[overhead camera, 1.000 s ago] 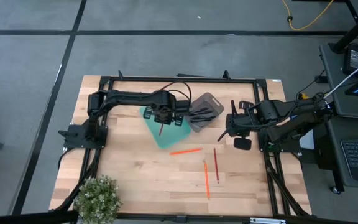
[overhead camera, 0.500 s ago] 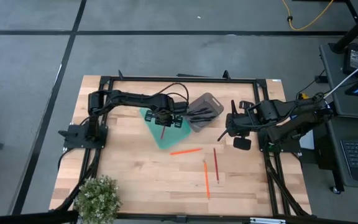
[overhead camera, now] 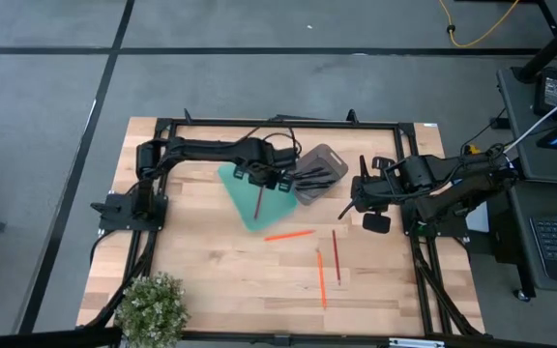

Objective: Sort pens & pencils
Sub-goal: Put the top orange pencil into the light blue bin

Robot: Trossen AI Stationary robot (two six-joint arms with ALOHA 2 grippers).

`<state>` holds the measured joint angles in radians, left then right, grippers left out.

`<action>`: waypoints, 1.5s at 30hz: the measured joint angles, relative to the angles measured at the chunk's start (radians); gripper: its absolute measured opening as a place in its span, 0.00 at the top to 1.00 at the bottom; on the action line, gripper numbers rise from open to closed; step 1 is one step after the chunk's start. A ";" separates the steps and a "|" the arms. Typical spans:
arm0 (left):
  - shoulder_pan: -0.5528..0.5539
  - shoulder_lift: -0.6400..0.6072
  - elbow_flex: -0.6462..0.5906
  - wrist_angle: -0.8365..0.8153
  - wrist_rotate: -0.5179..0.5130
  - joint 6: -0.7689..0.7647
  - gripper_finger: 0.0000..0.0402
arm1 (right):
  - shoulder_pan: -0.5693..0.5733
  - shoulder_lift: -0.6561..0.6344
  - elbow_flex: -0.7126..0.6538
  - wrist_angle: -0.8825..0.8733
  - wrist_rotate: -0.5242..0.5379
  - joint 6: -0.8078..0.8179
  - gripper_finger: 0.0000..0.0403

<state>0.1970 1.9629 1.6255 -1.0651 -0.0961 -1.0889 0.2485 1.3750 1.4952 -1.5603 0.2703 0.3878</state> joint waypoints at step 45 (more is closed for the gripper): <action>-0.429 0.257 0.239 -0.014 -0.131 0.659 0.84 | -0.103 -0.001 0.389 0.622 0.008 -0.547 0.82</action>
<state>-0.2319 2.2196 1.8645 -1.0792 -0.2267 -0.4296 0.1455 1.3739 1.8844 -0.9383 0.2783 -0.1593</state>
